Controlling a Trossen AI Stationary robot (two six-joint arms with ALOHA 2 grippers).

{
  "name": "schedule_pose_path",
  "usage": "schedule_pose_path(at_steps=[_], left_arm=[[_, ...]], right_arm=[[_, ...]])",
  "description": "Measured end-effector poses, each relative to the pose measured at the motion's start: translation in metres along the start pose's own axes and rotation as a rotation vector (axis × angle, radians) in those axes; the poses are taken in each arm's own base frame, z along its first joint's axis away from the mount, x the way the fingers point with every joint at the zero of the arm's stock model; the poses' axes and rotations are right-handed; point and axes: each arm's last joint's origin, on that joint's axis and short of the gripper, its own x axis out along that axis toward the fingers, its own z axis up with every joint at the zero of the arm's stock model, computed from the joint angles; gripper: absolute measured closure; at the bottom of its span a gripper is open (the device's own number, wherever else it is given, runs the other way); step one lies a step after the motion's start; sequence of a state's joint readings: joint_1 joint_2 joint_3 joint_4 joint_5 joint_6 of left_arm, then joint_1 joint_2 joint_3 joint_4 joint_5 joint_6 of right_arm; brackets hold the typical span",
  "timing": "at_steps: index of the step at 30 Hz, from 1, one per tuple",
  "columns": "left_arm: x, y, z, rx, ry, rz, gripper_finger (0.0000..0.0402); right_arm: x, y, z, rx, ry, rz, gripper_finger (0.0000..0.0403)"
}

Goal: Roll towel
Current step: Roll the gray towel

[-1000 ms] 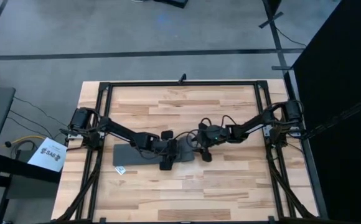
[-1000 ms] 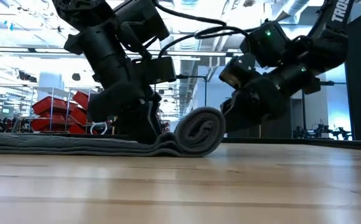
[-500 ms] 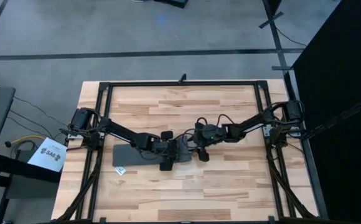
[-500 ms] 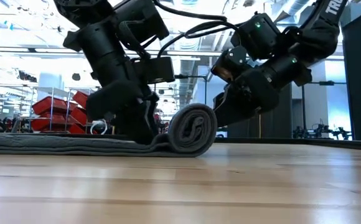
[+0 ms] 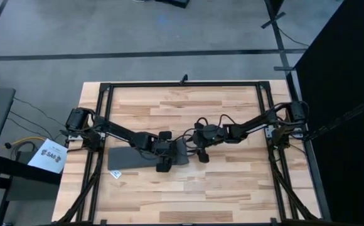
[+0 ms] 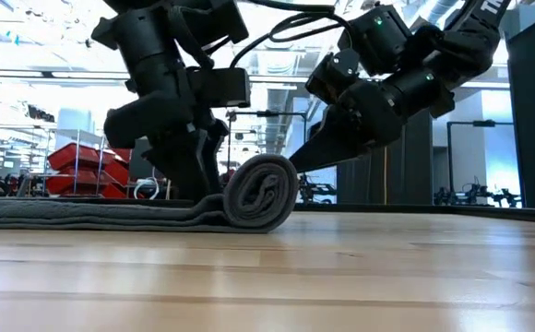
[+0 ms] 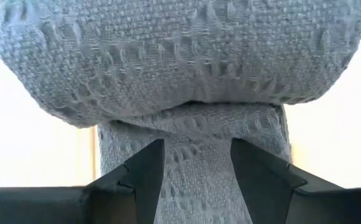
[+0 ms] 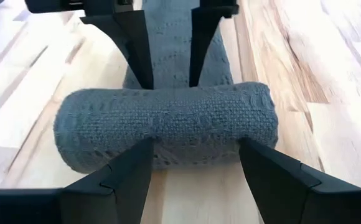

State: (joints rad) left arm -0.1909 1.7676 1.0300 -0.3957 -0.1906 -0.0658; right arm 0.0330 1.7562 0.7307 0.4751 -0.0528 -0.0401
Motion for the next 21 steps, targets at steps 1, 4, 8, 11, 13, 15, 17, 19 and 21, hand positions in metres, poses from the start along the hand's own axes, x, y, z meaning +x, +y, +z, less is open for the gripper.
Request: schedule_pose_path(at_steps=[1, 4, 8, 11, 13, 15, 17, 19, 21], left_arm=[[-0.001, 0.0, 0.0, 0.002, 0.01, 0.001, 0.0228], [-0.006, 0.001, 0.001, -0.004, 0.06, 0.009, 0.0228], [-0.016, 0.002, 0.006, -0.021, 0.127, 0.017, 0.0228], [-0.022, 0.001, 0.009, -0.022, 0.147, 0.018, 0.0228], [-0.024, -0.001, 0.011, -0.021, 0.15, 0.018, 0.0228], [-0.026, -0.003, 0.012, -0.023, 0.147, 0.015, 0.0228], [-0.027, -0.005, 0.012, -0.025, 0.152, 0.014, 0.0228], [-0.028, -0.007, 0.012, -0.032, 0.152, 0.014, 0.0228], [-0.028, -0.007, 0.012, -0.039, 0.154, 0.013, 0.0228]], right_arm=[[0.0, 0.0, 0.001, -0.01, -0.002, 0.0, 0.0176], [0.001, 0.0, 0.003, -0.013, -0.009, -0.001, 0.0176], [0.001, 0.0, 0.005, -0.017, -0.025, -0.002, 0.0176], [0.001, 0.0, 0.007, -0.02, -0.048, -0.003, 0.0176], [0.001, 0.0, 0.008, -0.024, -0.055, -0.003, 0.0176], [0.001, 0.0, 0.008, -0.025, -0.059, -0.003, 0.0176], [0.001, -0.001, 0.009, -0.029, -0.067, -0.004, 0.0176], [0.004, -0.001, 0.008, -0.04, -0.082, -0.005, 0.0176], [0.007, -0.001, 0.004, -0.046, -0.065, -0.005, 0.0176]])
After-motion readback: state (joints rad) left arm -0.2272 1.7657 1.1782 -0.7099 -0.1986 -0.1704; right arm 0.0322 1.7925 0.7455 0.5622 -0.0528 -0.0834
